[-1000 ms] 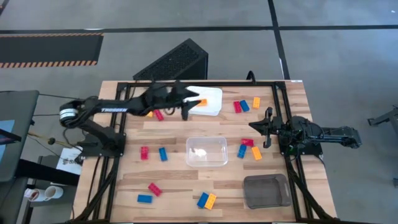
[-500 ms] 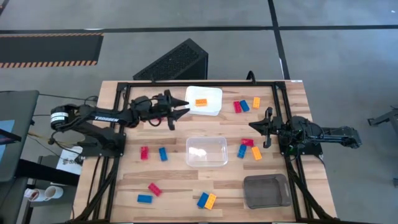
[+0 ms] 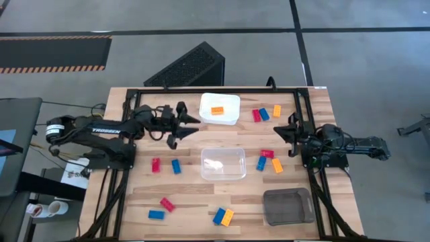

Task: Sort & place blocks by color
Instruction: Put the red game piece into the black bin

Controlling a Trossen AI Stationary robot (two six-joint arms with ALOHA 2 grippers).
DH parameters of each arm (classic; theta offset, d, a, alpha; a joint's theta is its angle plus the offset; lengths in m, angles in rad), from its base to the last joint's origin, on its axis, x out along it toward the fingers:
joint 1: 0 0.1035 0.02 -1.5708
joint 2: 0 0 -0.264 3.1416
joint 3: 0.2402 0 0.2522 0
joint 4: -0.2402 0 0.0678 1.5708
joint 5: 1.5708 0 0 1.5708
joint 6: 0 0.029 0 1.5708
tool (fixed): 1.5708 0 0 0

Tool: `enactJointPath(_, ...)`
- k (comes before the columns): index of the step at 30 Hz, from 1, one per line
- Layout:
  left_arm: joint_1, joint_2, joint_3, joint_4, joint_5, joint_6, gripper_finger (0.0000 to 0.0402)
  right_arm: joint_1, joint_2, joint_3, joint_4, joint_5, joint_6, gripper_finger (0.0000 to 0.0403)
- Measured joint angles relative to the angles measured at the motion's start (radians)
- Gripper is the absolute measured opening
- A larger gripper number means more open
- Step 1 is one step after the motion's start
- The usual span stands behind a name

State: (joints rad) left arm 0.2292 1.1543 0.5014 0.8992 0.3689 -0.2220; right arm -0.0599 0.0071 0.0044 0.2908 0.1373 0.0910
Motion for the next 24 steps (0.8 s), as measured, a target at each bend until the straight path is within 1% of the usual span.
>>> enactJointPath(3, -0.044, -0.056, 0.0, -0.051, -0.046, 0.045, 0.0142, -0.002, 0.0, 0.0, 0.01, 0.024, 0.05, 0.0033)
enactJointPath(5, -0.068, -0.089, 0.0, -0.106, -0.105, 0.083, 0.0142, -0.002, 0.0, 0.0, 0.007, 0.041, 0.088, 0.0033)
enactJointPath(8, -0.088, -0.131, 0.0, -0.204, -0.215, 0.137, 0.0142, -0.002, 0.0, 0.0, 0.008, 0.074, 0.122, 0.0033)
enactJointPath(11, -0.092, -0.159, 0.0, -0.293, -0.349, 0.175, 0.0141, -0.002, 0.0, 0.004, 0.004, 0.125, 0.125, 0.0033)
enactJointPath(14, -0.085, -0.163, 0.0, -0.377, -0.486, 0.189, 0.0141, -0.002, 0.001, 0.033, -0.071, 0.165, 0.122, 0.0033)
enactJointPath(15, -0.082, -0.163, 0.0, -0.392, -0.511, 0.191, 0.0141, -0.002, 0.004, 0.049, -0.081, 0.172, 0.119, 0.0033)
enactJointPath(17, -0.073, -0.161, 0.0, -0.403, -0.525, 0.192, 0.0141, -0.002, 0.02, 0.082, -0.103, 0.18, 0.112, 0.0033)
enactJointPath(19, -0.069, -0.16, 0.0, -0.403, -0.516, 0.192, 0.0141, -0.002, 0.042, 0.109, -0.162, 0.186, 0.11, 0.0033)
enactJointPath(24, -0.07, -0.17, 0.0, -0.416, -0.511, 0.211, 0.0141, -0.002, 0.138, 0.18, -0.255, 0.259, 0.121, 0.0033)
